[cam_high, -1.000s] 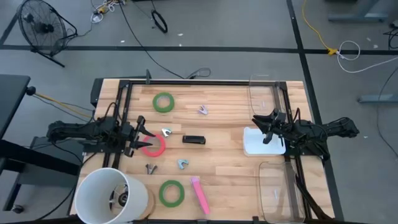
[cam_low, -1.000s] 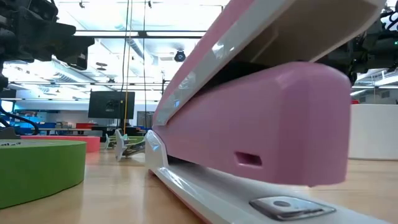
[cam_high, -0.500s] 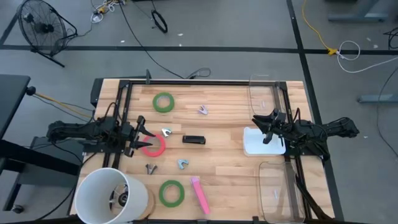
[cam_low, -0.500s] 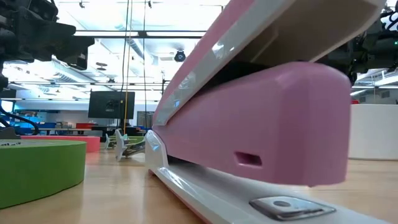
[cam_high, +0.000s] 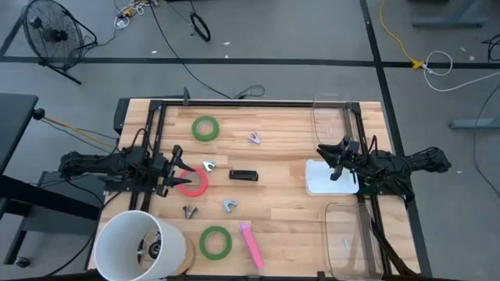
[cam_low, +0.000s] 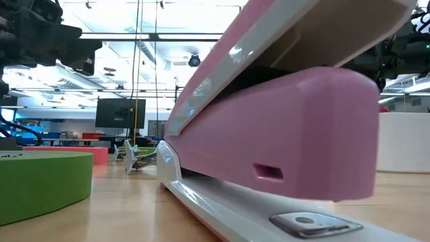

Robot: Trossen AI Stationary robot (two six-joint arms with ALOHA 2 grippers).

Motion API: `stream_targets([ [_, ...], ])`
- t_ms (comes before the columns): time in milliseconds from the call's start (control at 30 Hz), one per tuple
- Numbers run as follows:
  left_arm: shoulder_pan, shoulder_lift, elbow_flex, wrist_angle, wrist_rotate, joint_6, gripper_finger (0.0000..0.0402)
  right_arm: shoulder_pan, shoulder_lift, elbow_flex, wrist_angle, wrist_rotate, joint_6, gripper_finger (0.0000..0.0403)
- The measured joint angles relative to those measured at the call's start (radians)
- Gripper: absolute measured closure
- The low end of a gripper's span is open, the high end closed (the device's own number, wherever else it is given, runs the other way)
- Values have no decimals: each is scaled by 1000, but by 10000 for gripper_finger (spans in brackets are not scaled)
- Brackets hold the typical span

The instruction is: Pick and place Stapler, Stapler remover, tape

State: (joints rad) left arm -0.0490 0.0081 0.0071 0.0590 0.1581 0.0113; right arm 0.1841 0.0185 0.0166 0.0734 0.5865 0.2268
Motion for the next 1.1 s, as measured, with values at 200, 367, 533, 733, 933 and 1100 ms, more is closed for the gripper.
stream_targets([
  [200,0,0,0,1,0,0,225,0,0,0,0,0,-1,305],
  [367,0,0,0,3,0,0,225,0,0,0,1,12,-15,305],
  [533,0,0,0,12,-9,1,225,0,0,0,19,52,-34,305],
  [733,0,0,0,72,-64,1,225,0,0,0,111,109,-75,305],
  [933,0,0,0,101,-128,0,225,0,0,0,267,101,-224,305],
  [1100,0,0,0,102,-138,0,225,0,17,75,423,-35,-382,305],
])
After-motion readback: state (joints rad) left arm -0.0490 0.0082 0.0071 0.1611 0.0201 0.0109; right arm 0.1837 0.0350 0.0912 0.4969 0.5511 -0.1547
